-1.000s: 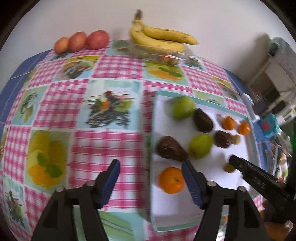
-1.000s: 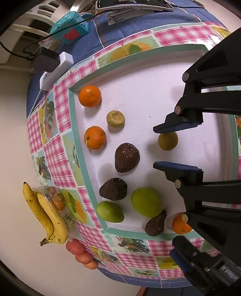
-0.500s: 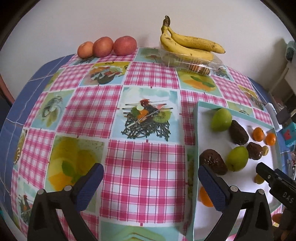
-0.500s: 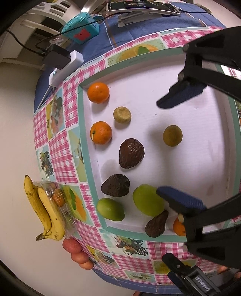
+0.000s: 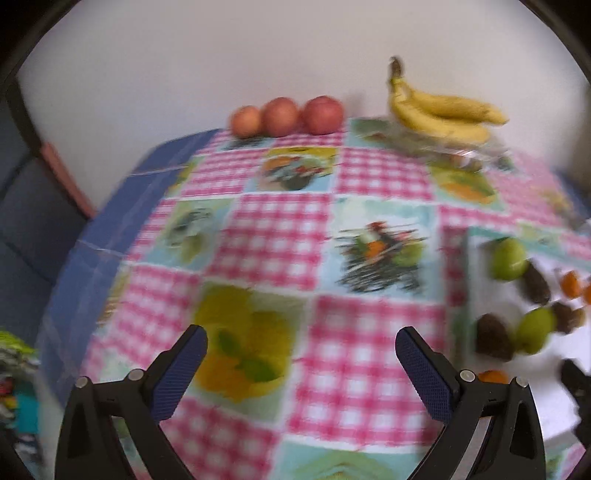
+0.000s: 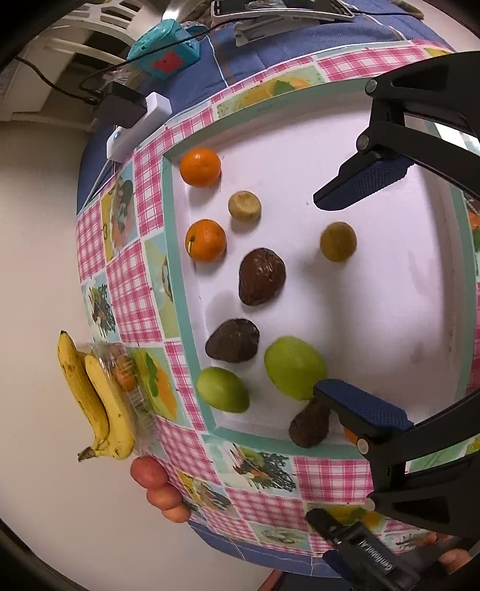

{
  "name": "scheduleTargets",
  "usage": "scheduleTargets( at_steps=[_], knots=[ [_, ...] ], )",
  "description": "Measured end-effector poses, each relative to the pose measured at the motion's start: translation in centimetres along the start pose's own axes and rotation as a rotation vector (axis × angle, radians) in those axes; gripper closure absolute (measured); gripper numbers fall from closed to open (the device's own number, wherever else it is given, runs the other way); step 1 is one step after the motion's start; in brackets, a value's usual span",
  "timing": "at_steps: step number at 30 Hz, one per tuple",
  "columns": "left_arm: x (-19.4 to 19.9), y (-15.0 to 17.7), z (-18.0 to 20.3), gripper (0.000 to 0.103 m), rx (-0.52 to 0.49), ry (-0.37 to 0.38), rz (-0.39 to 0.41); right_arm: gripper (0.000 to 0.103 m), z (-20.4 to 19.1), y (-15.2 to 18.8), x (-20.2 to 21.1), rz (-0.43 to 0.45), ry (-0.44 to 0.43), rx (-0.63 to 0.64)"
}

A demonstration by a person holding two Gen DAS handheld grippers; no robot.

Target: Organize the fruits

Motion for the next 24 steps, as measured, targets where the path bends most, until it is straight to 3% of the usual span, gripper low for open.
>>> scheduleTargets(
  at_steps=[1,9,15,24],
  knots=[
    [0.2,0.3,-0.4,0.0,-0.009,-0.032,0.005,0.01,-0.3,0.2,0.2,-0.001,-0.007,0.006],
    [1.8,3.0,-1.9,0.0,-0.044,0.036,-0.066,0.01,-1.7,2.7,1.7,-0.014,0.003,0.061],
    [4.6,5.2,-3.3,0.0,-0.106,0.037,-0.009,0.01,-2.6,4.7,3.6,0.004,0.011,0.112],
    [4.3,7.1,-4.4,0.0,-0.059,0.106,-0.046,0.01,-3.5,7.2,5.0,0.01,0.036,0.172]
  ],
)
Point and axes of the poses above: each gripper's, at about its wrist camera, not at the fingertips, and x roughly against the way its jaws point, z to its right, y to its underside, the point moved 7 cm from there along -x, roughly the way its jaws point, and after that the axes turned 2 degrees about -y, right-handed, at the moved point
